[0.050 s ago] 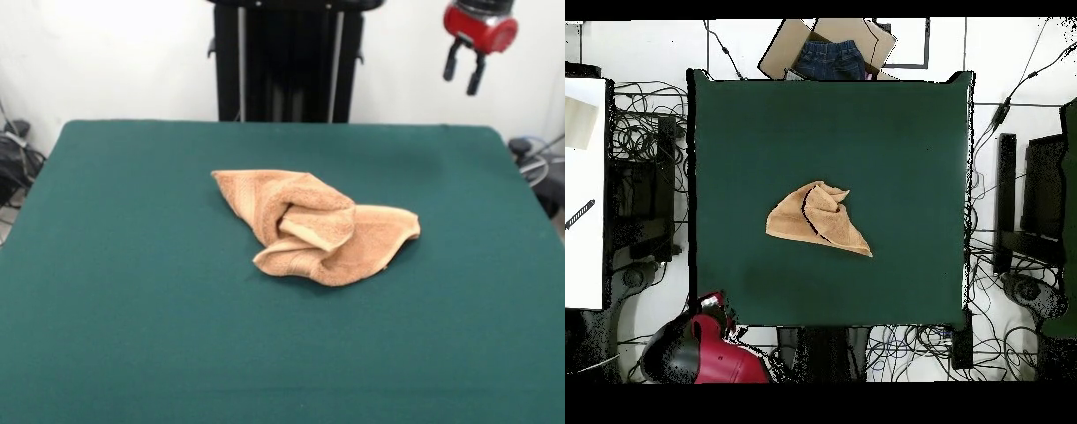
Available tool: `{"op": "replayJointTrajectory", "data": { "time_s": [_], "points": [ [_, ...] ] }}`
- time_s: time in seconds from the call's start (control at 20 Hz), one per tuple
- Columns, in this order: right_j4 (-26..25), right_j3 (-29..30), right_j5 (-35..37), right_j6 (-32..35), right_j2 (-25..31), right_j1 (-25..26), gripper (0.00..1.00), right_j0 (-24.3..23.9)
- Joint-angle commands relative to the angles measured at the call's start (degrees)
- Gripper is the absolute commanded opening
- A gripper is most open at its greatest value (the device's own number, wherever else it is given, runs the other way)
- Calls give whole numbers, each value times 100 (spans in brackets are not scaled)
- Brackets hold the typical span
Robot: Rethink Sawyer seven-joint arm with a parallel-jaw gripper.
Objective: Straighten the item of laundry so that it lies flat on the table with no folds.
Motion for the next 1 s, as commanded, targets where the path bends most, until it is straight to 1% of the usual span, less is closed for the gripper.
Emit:
{"op": "replayJointTrajectory", "data": {
  "time_s": [0.05,0.35,0.45,0.5,0.6,0.7,0.8,0.85,1.0],
  "points": [
    [184,-14,-176,1269,-136,161,100,120],
    [133,-32,-261,1218,-185,190,100,155],
    [128,-124,-53,894,-431,195,100,313],
    [24,-157,-3,725,-471,190,100,291],
    [-245,-230,22,367,-537,211,100,221],
    [-622,-270,32,63,-451,178,100,8],
    [-857,-321,49,-89,-443,180,100,-79],
    [-1241,-444,148,-470,-485,185,100,-195],
    [-2006,-711,332,-979,-530,194,100,-398]
  ]
}}
